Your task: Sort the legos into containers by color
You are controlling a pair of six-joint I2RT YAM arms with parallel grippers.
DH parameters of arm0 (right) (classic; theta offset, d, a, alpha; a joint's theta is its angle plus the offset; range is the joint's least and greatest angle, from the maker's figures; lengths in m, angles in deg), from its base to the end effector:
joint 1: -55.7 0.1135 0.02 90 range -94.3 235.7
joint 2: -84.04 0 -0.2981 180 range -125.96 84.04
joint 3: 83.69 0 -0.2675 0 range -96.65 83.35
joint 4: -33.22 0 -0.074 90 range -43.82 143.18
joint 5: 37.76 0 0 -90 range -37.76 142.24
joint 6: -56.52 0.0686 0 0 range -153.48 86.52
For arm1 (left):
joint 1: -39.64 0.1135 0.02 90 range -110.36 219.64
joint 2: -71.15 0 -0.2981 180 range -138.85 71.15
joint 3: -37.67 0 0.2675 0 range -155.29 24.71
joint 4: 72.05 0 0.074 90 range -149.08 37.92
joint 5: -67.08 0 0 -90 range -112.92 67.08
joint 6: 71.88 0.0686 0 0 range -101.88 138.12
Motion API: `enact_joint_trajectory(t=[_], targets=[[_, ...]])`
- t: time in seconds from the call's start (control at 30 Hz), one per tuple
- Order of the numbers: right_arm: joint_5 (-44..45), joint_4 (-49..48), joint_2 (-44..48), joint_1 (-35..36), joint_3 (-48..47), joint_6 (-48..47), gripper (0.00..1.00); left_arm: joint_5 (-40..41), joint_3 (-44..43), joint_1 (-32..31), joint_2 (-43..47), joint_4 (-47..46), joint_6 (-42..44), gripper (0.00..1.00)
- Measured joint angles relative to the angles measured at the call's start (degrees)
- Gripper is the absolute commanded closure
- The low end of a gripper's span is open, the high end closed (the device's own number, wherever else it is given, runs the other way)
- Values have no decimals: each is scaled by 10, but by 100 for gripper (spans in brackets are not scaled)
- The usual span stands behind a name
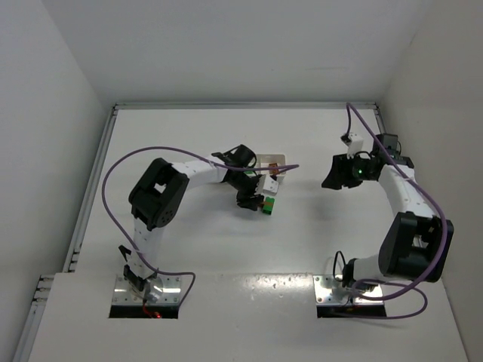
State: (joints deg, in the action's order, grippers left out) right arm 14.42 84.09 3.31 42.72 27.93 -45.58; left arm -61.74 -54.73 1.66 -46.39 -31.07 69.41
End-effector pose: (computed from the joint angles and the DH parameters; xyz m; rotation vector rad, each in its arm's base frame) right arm 0.2931 -0.0244 0.2361 -0.1821 2.4662 0.6968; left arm 0.3295 -0.3118 0.1476 1.9168 1.6723 -0.8256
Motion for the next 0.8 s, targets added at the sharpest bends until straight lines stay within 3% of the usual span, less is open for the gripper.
enact_joint_trajectory(t=[0.13,0.37,0.47,0.53,0.8], targets=[[-5,2,-15,-6,-9,-2,43,0,-4,-4,-4,-1,-6,54],[-18,4,-48,-8,-23,-6,43,-2,-4,-14,-5,-5,-21,57],[-21,8,-54,-8,-26,-10,44,-3,-4,-17,-5,-9,-28,71],[-27,10,-57,-10,-28,-12,44,-3,-4,-20,-6,-12,-34,88],[-74,35,-90,-7,-59,-15,44,10,9,-28,3,-42,-68,96]])
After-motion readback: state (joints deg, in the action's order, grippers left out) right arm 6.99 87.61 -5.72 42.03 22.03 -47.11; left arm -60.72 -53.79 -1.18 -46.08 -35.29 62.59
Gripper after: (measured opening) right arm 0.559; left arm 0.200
